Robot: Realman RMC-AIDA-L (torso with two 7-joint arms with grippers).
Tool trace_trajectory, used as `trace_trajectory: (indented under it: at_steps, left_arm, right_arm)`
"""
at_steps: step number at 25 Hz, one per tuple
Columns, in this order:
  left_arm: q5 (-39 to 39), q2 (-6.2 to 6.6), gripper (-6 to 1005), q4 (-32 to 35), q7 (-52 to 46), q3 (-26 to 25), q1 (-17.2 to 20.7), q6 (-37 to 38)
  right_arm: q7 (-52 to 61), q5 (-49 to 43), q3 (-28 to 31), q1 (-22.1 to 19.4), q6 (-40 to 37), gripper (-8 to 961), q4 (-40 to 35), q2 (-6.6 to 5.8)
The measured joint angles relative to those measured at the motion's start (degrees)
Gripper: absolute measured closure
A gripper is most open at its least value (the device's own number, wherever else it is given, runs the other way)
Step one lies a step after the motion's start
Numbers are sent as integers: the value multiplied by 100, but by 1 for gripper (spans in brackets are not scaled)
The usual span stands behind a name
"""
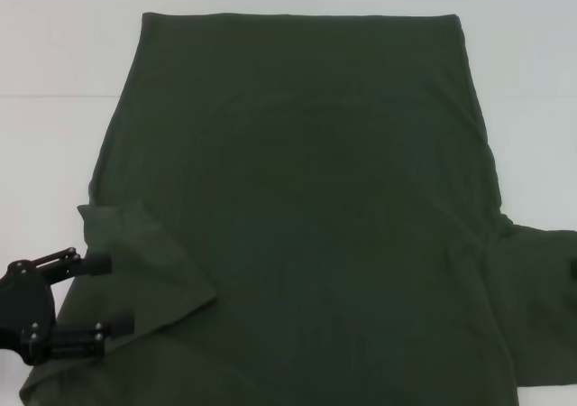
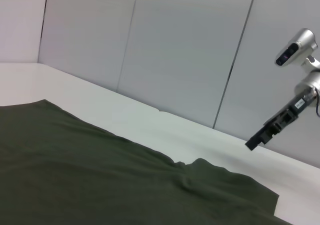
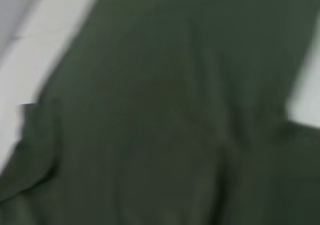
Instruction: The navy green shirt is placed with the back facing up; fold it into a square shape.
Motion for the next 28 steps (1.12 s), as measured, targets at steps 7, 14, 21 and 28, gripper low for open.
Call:
trace_trajectory:
  at_steps: [7,14,21,28]
  left_arm:
    - [27,14,52,11,23,49,2,17]
    - [32,16,52,20,83,49,-11,-53]
    - [42,23,52,19,87,49,-10,-59]
    - [42,25,52,19,89,49,3,-87]
  right_arm:
    - [1112,-1053,25,46,-31,148,109,-238]
    - [1130,-1398,-69,216,266,149,793,-259]
    - [1134,-1495,-179,346,507,149,1003,-231]
    - [1188,-1578,-367,362,688,149,1015,-188]
